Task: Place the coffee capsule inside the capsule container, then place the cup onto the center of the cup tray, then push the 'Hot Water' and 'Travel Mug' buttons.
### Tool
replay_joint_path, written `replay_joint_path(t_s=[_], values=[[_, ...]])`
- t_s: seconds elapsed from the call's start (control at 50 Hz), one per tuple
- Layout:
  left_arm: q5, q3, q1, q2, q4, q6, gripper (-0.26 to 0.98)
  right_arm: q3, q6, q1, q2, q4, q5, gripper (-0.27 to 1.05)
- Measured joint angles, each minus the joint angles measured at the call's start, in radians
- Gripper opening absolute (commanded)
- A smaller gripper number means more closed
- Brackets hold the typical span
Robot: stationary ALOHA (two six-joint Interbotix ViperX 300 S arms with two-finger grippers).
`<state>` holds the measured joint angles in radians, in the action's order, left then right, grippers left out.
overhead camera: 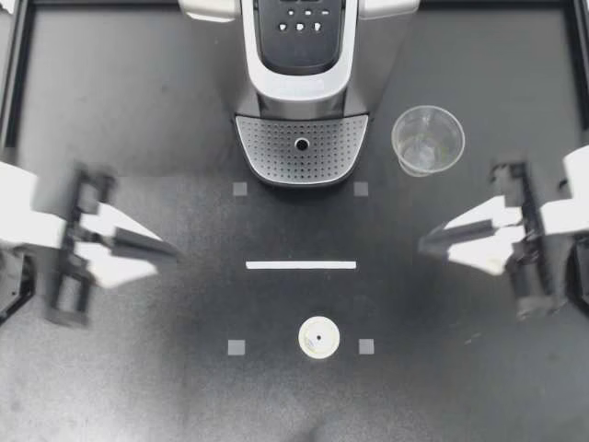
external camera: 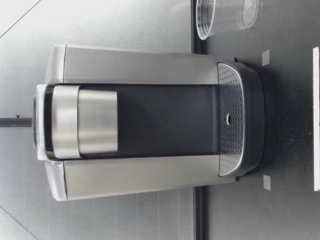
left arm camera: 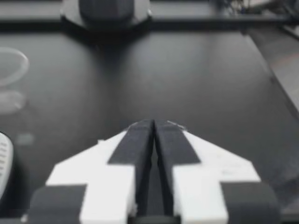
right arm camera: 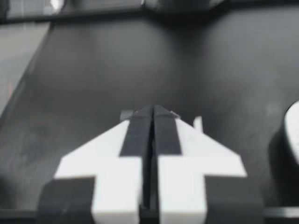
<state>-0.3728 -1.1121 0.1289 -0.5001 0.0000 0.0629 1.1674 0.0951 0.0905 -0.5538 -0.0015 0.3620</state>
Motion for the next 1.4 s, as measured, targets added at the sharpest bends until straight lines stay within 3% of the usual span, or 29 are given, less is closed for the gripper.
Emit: replay_joint_path(t_s=[0.36,0.76,0.92,1.16,1.4], values=[[0.008,0.153,0.023,0.362,0.002,0.023,0.15,-0.041,0.026,0.018,0.213,0.000,-0.002,0.11],[0.101,0.252,0.060,0.506,0.018,0.009,0.17,-0.127,0.021,0.048,0.426,-0.006,-0.011,0.10],[0.103,0.265,0.061,0.541,0.021,0.006,0.31,-0.166,0.021,0.064,0.489,-0.006,-0.020,0.10],[0.101,0.278,0.061,0.591,0.021,-0.005,0.80,-0.198,0.020,0.077,0.540,-0.006,-0.034,0.10],[0.081,0.318,0.061,0.660,0.021,-0.012,0.81,-0.212,0.020,0.098,0.571,-0.006,-0.034,0.10]])
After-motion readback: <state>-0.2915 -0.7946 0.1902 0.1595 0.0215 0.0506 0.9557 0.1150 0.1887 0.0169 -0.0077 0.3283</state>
